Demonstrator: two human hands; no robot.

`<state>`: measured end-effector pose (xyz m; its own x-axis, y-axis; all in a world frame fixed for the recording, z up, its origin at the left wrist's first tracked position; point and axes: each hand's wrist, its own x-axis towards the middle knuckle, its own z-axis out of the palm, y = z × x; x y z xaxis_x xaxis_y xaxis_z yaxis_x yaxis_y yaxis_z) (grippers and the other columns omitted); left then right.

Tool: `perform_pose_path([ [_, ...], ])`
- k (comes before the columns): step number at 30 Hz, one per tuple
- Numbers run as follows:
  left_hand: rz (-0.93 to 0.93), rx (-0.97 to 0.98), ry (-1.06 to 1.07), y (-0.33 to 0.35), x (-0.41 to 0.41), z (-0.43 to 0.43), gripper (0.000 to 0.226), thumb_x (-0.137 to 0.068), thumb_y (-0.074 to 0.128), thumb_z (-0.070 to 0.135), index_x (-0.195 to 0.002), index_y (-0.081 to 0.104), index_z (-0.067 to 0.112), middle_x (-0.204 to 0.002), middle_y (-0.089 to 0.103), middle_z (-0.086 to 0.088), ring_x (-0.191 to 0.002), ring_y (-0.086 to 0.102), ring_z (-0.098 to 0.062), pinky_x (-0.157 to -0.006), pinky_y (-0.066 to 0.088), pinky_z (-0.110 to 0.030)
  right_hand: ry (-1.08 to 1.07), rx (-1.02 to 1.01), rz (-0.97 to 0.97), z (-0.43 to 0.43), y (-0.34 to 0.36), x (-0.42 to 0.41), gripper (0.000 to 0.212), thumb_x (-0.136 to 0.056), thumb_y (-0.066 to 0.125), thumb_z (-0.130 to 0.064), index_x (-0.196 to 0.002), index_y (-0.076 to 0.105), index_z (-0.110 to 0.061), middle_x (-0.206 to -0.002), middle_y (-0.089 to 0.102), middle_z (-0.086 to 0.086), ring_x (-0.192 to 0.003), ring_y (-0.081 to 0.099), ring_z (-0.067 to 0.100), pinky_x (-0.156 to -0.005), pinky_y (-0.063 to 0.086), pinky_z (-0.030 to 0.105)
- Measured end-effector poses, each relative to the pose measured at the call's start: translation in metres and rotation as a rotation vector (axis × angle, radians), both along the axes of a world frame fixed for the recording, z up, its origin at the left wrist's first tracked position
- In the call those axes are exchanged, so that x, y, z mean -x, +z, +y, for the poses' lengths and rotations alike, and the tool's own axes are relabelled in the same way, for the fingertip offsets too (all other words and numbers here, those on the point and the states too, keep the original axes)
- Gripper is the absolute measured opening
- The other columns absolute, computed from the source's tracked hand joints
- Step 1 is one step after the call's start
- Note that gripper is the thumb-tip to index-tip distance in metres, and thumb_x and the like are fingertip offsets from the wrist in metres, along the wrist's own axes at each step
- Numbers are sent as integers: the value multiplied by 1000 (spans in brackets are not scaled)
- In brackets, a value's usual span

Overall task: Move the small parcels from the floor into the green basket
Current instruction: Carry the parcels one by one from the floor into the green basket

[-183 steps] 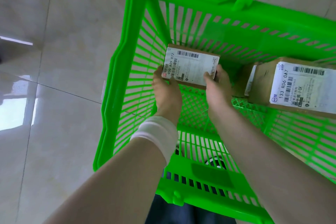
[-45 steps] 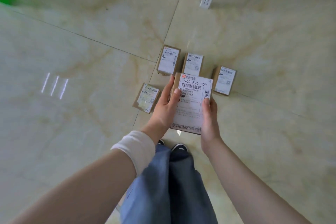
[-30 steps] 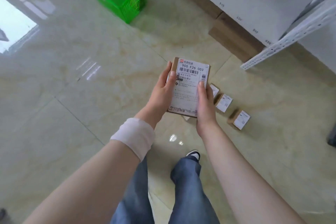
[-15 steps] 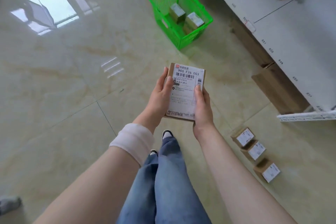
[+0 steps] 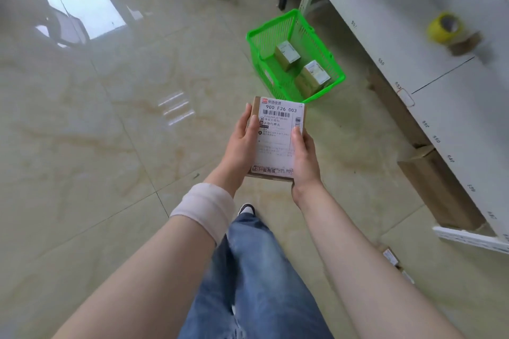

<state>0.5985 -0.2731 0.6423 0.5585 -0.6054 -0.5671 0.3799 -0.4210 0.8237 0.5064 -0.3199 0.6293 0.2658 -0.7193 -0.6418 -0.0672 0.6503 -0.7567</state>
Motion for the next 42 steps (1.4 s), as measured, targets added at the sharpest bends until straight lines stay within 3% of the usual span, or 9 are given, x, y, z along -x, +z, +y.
perform_pose_path([
  [5, 10, 12, -16, -1, -73, -58, 51, -97, 39, 36, -146, 30, 25, -141, 47, 3, -121, 49, -9, -102, 37, -23, -27, 4, -16, -56, -3, -74, 44, -95, 47, -31, -135, 43, -14, -115, 62, 5, -99, 62, 20, -84, 53, 34],
  [10, 38, 13, -79, -15, -158, -127, 51, -97, 39, 35, -145, 29, 26, -141, 48, 1, -120, 50, -10, -105, 38, -28, -78, -13, -13, -122, -11, -157, 44, -96, 46, -30, -136, 43, -12, -111, 63, 3, -86, 63, 10, -62, 56, 16],
  [18, 73, -22, -285, -35, -234, -265, 51, -95, 42, 37, -144, 28, 33, -146, 44, 3, -130, 46, -15, -112, 35, -39, -287, -58, 41, -245, -30, -224, 36, -94, 50, -34, -126, 43, -19, -93, 64, -4, -76, 63, 9, -55, 52, 18],
  [22, 98, -34, -362, -66, -251, -341, 52, -97, 41, 31, -146, 26, 26, -143, 45, 3, -121, 49, -10, -105, 38, -25, -361, -89, 65, -312, -63, -239, 32, -94, 50, -34, -122, 42, -21, -96, 64, -1, -77, 63, 10, -60, 52, 21],
  [25, 113, -66, -403, -113, -263, -399, 51, -97, 41, 27, -146, 27, 23, -133, 48, 10, -109, 51, -1, -86, 42, -6, -397, -136, 75, -364, -110, -250, 33, -95, 48, -34, -124, 41, -21, -99, 63, 2, -77, 62, 10, -56, 52, 19],
  [29, 24, -133, -466, -199, -278, -469, 51, -95, 43, 34, -144, 30, 30, -148, 41, 9, -131, 43, -6, -113, 33, -29, -365, -133, 135, -431, -192, -263, 34, -95, 45, -34, -126, 47, -19, -100, 64, 0, -80, 63, 10, -59, 54, 19],
  [36, -146, -323, -596, -384, -291, -563, 48, -94, 39, 43, -142, 32, 40, -137, 55, 5, -118, 56, -16, -83, 38, -21, -380, -195, 189, -515, -379, -281, 17, -97, 38, -37, -104, 53, -30, -99, 66, -7, -86, 64, 12, -73, 53, 27],
  [39, -185, -319, -661, -482, -298, -600, 49, -94, 40, 42, -142, 33, 38, -136, 56, 2, -114, 58, -17, -87, 42, -23, -451, -206, 213, -548, -473, -292, 19, -98, 38, -35, -98, 53, -24, -94, 65, -3, -79, 63, 13, -69, 51, 28],
  [42, -196, -275, -712, -562, -302, -628, 51, -94, 44, 38, -143, 34, 30, -142, 50, 0, -129, 48, -18, -99, 35, -21, -510, -223, 276, -569, -550, -299, 23, -97, 39, -40, -109, 50, -23, -102, 64, 4, -86, 62, 21, -74, 52, 32],
])
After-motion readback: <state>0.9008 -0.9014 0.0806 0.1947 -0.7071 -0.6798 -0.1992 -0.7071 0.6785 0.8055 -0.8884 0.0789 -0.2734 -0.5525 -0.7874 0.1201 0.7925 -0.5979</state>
